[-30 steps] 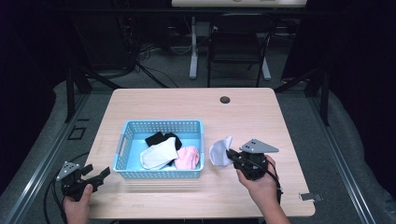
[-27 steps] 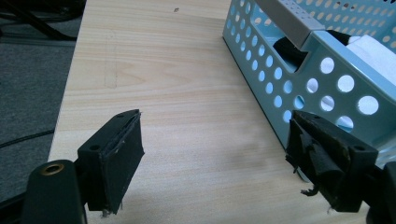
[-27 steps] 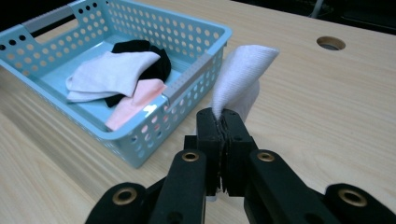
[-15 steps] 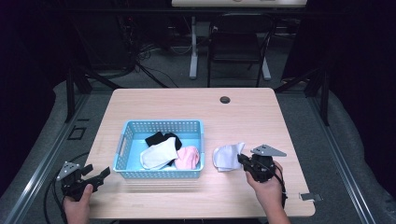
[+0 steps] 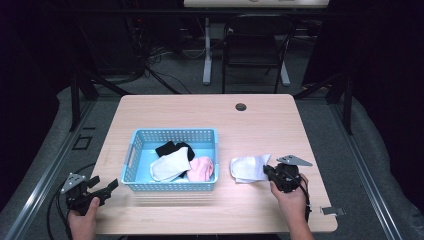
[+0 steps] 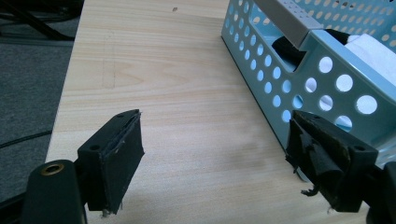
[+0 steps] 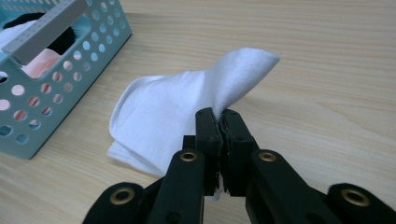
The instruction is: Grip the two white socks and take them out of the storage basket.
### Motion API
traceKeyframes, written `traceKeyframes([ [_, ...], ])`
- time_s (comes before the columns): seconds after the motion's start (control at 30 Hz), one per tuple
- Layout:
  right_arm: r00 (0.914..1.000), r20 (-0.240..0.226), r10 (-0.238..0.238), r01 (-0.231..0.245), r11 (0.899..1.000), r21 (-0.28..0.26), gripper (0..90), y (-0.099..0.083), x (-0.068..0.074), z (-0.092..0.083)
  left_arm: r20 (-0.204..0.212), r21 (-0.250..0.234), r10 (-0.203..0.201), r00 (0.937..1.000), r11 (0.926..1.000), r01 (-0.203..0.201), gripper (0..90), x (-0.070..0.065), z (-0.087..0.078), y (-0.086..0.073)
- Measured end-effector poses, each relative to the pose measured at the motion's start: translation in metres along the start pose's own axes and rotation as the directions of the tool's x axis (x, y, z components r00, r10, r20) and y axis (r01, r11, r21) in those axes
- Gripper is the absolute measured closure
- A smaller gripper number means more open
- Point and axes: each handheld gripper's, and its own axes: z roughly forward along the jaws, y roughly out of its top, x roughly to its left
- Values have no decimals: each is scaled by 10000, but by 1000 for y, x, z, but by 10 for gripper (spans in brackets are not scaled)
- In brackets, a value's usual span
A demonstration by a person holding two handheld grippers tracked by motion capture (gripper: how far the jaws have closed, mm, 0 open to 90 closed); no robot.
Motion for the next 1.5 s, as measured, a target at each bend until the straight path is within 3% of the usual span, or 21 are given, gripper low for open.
traceKeyframes([
  [0.17, 9997, 240, 2, 0, 10000, -55, 809, -2, -1, 2, -2, -8, -6, 10000, 10000, 6, 186, 0, 0, 0],
  [0.4, 9988, 495, -37, 65, 9983, -571, 603, -4, -1, 1, -10, -2, -14, 10000, 10000, 14, 186, 0, 0, 0],
  [0.57, 9981, 556, -248, 283, 9976, -637, 549, -4, 4, 1, -3, -5, -30, 10000, 10000, 30, 185, 1, -1, 0],
  [0.83, 9985, 147, -525, 532, 9971, -547, 521, 2, 16, 0, -33, -87, -61, 10000, 9999, 61, 186, 1, 0, -1],
  [1.17, 9959, -555, -721, 696, 9965, -462, 513, 31, 39, -6, -38, -52, -95, 9999, 9999, 95, 186, 1, -1, 0],
  [1.5, 9789, -1213, -1647, 1642, 9863, -139, 515, 68, 73, -6, -16, -70, -104, 9999, 9999, 104, 186, 1, -1, 0],
])
